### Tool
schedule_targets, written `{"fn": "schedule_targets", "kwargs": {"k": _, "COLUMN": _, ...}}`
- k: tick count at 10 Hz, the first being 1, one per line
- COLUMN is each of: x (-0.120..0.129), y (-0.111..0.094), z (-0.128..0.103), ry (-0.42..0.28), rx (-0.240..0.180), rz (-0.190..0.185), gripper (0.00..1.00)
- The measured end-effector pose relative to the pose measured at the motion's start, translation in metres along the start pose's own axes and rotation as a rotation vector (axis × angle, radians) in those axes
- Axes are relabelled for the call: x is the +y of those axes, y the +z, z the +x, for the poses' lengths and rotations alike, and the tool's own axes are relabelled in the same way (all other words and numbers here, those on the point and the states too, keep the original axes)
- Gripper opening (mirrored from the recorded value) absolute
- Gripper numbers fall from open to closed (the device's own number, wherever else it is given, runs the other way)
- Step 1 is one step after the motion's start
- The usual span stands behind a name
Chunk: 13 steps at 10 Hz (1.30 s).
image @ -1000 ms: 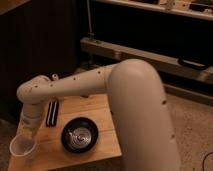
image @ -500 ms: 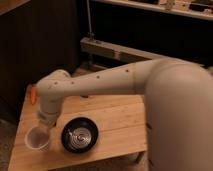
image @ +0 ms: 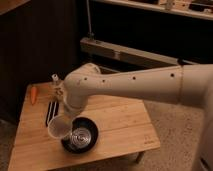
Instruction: Place the ceramic cup in the ceramic bowl
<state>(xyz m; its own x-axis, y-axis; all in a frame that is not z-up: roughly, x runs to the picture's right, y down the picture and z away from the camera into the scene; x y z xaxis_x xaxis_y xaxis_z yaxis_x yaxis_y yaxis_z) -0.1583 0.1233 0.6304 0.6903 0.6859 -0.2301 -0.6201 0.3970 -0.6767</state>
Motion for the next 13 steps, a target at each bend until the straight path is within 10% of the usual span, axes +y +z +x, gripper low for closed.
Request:
{"fn": "schedule_targets", "kwargs": {"k": 6, "x": -0.045, "y": 0.019, "z": 0.03, "ry": 0.125, "rx": 0.039, "rz": 0.097, "gripper": 0.0}}
{"fn": "schedule_targets", "kwargs": {"k": 13, "x": -0.063, "y": 0.058, "z": 0.047, "ry": 0.144, "rx": 0.027, "rz": 0.065, "gripper": 0.0}}
